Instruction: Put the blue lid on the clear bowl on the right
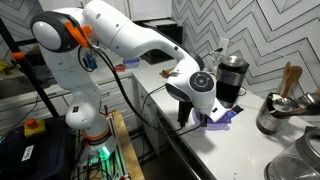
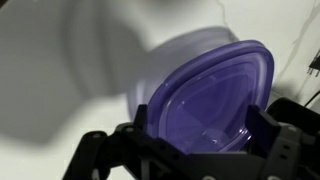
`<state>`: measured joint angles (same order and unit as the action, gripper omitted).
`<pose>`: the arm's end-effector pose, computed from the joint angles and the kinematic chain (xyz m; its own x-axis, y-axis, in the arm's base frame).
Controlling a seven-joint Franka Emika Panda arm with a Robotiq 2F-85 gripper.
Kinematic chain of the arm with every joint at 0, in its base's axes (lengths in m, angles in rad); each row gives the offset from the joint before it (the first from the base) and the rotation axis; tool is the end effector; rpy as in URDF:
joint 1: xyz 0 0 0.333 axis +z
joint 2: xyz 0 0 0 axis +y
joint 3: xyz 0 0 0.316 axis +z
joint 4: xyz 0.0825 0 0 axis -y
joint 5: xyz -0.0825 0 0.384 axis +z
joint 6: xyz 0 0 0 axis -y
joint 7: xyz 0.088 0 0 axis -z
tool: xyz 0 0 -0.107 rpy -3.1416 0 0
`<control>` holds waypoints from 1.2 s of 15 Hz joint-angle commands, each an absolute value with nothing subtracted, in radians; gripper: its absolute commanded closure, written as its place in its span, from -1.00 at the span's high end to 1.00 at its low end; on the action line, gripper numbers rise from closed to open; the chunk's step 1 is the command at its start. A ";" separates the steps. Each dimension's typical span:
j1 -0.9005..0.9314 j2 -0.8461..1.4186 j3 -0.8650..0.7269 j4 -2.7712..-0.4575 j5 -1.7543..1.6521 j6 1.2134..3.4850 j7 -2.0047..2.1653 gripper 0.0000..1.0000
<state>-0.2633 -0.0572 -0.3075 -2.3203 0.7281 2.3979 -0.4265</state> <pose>0.4362 -0.2747 0.3776 0.7406 -0.6420 0.1985 -0.4948 -0.7208 -0.4853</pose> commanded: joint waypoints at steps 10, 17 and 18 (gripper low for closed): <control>-0.255 -0.041 -0.295 -2.305 0.748 2.396 -0.464 1.00; -0.263 -0.096 -0.293 -2.314 0.632 2.375 -0.411 1.00; -0.263 -0.108 -0.292 -2.312 0.596 2.366 -0.400 1.00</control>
<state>-0.2569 -0.0646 -0.2914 -2.3060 0.6818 2.3973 -0.4354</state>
